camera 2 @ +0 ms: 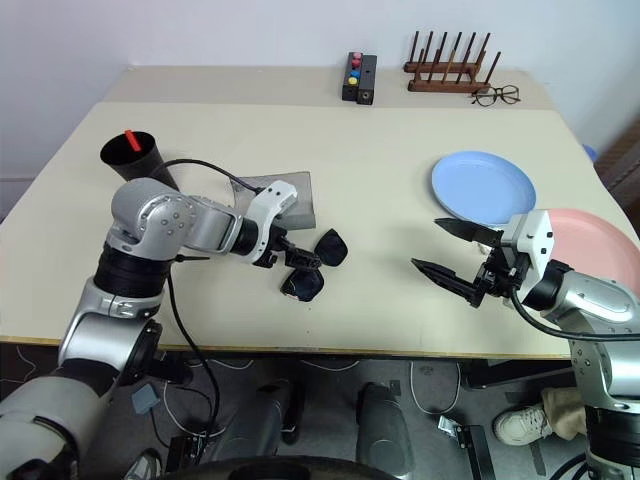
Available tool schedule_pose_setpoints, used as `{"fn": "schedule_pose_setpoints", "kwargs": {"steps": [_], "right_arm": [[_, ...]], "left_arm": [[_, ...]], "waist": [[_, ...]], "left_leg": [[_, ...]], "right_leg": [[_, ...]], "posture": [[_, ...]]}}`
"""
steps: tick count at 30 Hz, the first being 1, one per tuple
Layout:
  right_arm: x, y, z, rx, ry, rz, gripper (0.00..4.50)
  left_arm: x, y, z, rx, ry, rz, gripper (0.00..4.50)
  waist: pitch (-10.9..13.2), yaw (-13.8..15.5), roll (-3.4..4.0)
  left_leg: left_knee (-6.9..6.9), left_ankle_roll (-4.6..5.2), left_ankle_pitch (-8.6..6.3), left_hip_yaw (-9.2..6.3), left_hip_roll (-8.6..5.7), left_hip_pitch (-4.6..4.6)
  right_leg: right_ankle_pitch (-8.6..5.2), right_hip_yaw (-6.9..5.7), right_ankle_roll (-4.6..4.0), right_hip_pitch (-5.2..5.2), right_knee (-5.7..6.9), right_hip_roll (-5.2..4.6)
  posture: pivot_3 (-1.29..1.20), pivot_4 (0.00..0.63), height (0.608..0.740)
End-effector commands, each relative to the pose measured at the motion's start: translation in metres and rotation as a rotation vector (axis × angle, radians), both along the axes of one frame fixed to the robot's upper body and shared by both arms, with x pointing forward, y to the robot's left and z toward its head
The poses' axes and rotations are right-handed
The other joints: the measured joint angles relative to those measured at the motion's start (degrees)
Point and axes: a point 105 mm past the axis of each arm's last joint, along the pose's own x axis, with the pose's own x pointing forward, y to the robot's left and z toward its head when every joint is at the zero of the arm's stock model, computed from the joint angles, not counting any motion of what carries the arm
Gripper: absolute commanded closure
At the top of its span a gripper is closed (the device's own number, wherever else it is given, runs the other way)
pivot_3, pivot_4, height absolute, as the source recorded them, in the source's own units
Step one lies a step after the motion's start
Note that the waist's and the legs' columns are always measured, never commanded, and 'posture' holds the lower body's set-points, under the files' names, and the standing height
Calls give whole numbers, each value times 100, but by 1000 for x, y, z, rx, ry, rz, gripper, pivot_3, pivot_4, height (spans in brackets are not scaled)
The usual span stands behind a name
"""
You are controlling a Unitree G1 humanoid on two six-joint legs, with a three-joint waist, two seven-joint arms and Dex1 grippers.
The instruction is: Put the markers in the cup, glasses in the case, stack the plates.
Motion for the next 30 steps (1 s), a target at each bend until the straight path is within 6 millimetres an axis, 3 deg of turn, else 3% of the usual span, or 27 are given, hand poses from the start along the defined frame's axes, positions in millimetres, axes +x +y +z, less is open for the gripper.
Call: {"fn": "schedule_pose_setpoints", "kwargs": {"steps": [1, 7, 23, 26, 30], "right_arm": [[-5, 0, 12, 12, -64, -2, 589], [-7, -1, 11, 17, -64, -18, 589], [-5, 1, 9, 23, -71, -30, 589], [-4, 1, 10, 24, -73, -30, 589], [-4, 1, 10, 25, -74, -32, 589]], "left_arm": [[2, -1, 6, 30, -33, -6, 717], [2, 1, 4, 45, -32, -8, 3646], [0, 5, 3, 48, -26, -15, 3646], [1, 5, 2, 53, -28, -9, 4374], [0, 3, 2, 37, -19, -20, 4447]], "waist": [[0, 0, 0], [0, -3, 0], [0, -1, 0], [0, -1, 0], [0, -1, 0]], "left_leg": [[0, 0, 0, 0, 0, 0], [-2, 0, 0, 0, 0, 0], [-4, -1, 0, 0, 0, 0], [-5, -1, 0, 0, 0, 0], [-5, -1, 0, 0, 0, 0]], "right_leg": [[0, 0, 0, 0, 0, 0], [0, 0, -1, -1, 0, 0], [-1, 0, -1, -2, -2, -1], [-1, 0, -1, -2, -3, -1], [-1, 0, -1, -1, -3, -1]], "posture": [[0, 150, 740], [0, 150, 740], [0, 150, 740], [0, 150, 740], [0, 150, 740]]}}
